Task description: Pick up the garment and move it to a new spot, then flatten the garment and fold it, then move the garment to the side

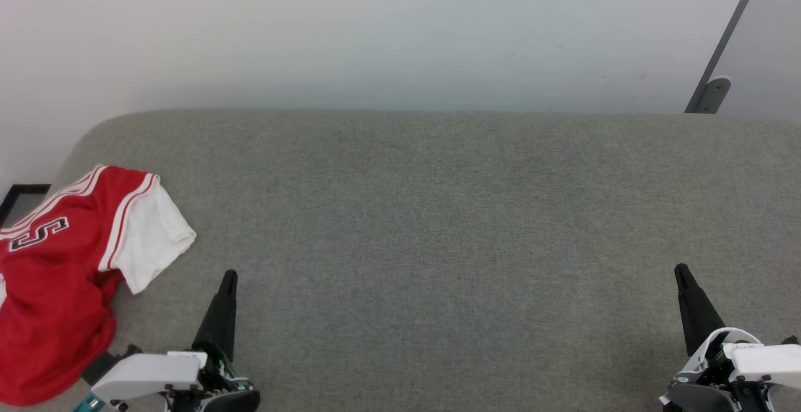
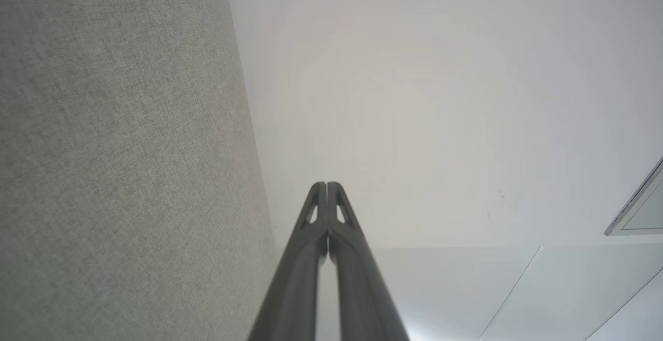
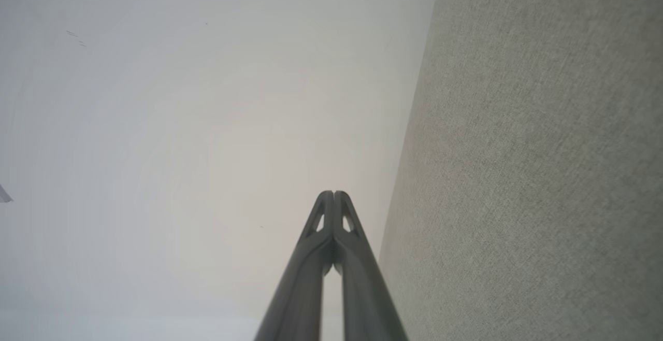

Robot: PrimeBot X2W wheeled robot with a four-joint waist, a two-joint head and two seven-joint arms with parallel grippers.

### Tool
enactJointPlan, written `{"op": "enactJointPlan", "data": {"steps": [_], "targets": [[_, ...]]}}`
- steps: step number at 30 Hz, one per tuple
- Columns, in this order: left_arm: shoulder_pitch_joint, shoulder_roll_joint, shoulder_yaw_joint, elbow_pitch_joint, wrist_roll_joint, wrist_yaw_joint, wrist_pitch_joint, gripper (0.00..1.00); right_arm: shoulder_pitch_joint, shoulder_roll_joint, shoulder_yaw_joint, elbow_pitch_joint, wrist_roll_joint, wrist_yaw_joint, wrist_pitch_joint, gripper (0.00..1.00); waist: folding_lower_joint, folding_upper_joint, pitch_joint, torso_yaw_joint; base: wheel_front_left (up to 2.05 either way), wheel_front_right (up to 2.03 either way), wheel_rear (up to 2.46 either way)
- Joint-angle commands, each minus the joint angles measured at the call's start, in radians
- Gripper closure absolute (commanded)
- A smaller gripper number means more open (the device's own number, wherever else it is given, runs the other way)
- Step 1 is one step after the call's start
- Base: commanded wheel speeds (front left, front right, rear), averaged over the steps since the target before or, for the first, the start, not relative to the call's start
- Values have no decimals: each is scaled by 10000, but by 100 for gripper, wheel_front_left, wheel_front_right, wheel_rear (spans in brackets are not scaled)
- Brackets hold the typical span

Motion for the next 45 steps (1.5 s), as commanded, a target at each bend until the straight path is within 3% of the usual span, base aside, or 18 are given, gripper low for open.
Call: {"op": "enactJointPlan", "data": {"steps": [1, 31, 32, 45], "targets": [[-92, 12, 13, 0, -36, -39, 20, 100, -30, 32, 10, -28, 44, -11, 12, 100, 0, 0, 0, 0, 0, 0, 0], [-93, 12, 13, 0, -36, -39, 20, 100, -30, 32, 10, -28, 44, -11, 12, 100, 0, 0, 0, 0, 0, 0, 0], [0, 0, -1, -1, 0, 0, -1, 0, 0, 0, 0, -1, -1, 0, -3, 0, 0, 0, 0, 0, 0, 0, 0], [339, -54, -276, -117, 71, 56, -348, 0, 195, 25, 269, 21, -133, -1, -342, 0, 0, 0, -5, -11, 0, 0, 0]]}}
